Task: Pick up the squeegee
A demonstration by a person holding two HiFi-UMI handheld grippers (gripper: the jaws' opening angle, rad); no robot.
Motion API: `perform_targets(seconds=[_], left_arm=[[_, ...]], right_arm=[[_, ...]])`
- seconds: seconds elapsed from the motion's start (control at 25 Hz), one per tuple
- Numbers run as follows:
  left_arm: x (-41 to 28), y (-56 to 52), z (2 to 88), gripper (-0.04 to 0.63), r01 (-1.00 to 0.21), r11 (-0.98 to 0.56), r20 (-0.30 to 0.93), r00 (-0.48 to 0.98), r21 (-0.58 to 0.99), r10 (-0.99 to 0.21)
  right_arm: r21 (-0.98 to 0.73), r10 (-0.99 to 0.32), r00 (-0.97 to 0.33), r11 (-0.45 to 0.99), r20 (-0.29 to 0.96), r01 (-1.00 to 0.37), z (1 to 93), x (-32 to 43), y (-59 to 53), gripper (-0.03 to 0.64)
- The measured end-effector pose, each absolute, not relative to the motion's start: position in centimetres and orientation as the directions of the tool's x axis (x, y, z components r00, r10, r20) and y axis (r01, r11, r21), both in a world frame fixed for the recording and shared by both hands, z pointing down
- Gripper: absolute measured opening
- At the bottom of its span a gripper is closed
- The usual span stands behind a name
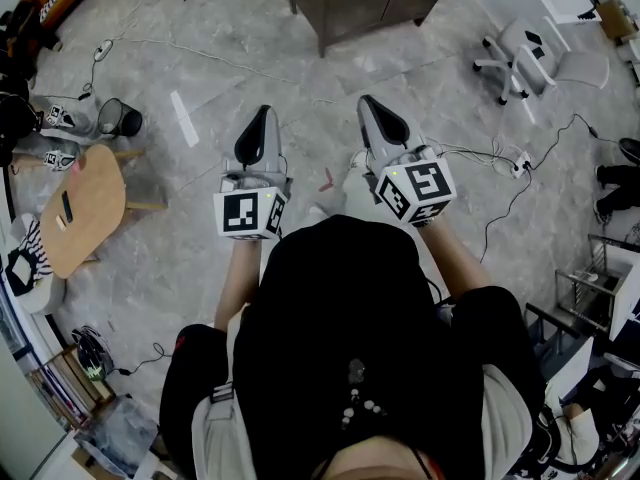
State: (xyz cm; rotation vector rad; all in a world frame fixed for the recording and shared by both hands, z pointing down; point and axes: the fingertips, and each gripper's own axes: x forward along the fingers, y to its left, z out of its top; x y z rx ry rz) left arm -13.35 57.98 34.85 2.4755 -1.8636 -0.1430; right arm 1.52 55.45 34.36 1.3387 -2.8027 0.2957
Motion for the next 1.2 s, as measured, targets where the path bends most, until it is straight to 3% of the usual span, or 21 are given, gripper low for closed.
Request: perform_targets(seconds=[1.2], left_arm=[[-8.7, 38.7, 35.7, 0.002, -0.981, -0.184, 0.002, 0.184, 0.062, -0.983]], right_arm=[[-0.230, -0.688, -0.718, 0.685, 0.109, -0.691, 36.3, 5.7, 34.6, 0.002]])
